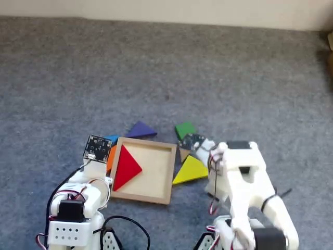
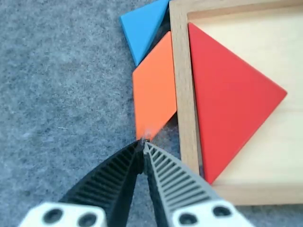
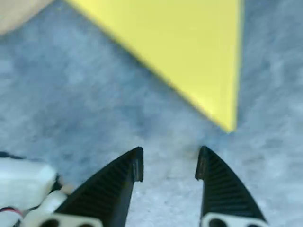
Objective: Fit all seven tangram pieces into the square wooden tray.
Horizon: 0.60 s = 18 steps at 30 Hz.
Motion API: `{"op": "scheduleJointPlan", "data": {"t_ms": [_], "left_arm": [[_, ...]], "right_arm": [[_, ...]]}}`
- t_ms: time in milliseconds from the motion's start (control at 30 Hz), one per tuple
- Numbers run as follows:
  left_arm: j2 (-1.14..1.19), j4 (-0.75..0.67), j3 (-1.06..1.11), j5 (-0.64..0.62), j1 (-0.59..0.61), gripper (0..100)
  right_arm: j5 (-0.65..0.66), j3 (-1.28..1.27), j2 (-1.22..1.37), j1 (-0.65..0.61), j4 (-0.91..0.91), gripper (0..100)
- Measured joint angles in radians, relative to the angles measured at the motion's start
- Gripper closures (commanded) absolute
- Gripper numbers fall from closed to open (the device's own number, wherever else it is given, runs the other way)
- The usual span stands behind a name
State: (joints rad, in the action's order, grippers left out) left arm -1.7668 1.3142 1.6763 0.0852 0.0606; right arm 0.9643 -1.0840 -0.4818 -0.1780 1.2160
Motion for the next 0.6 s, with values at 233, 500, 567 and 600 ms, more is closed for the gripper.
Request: {"op": "scheduleJointPlan", "data": {"t_ms": [233, 500, 567, 600], "left_arm": [[0.0, 0.0, 0.0, 0.0, 0.0, 99], [0.0, 0.0, 0.0, 0.0, 0.0, 99], [0.0, 0.0, 0.0, 0.0, 0.0, 99], [0.0, 0.0, 0.0, 0.0, 0.0, 99]], "right_arm": [[-0.012, -0.133, -0.293, -0.068, 0.018, 81.9], [-0.204, -0.101, -0.433, -0.077, 0.021, 64.6], [-0.239, -0.064, -0.431, -0.08, 0.021, 58.6], [-0.25, -0.044, -0.423, -0.08, 0.021, 56.7]]}}
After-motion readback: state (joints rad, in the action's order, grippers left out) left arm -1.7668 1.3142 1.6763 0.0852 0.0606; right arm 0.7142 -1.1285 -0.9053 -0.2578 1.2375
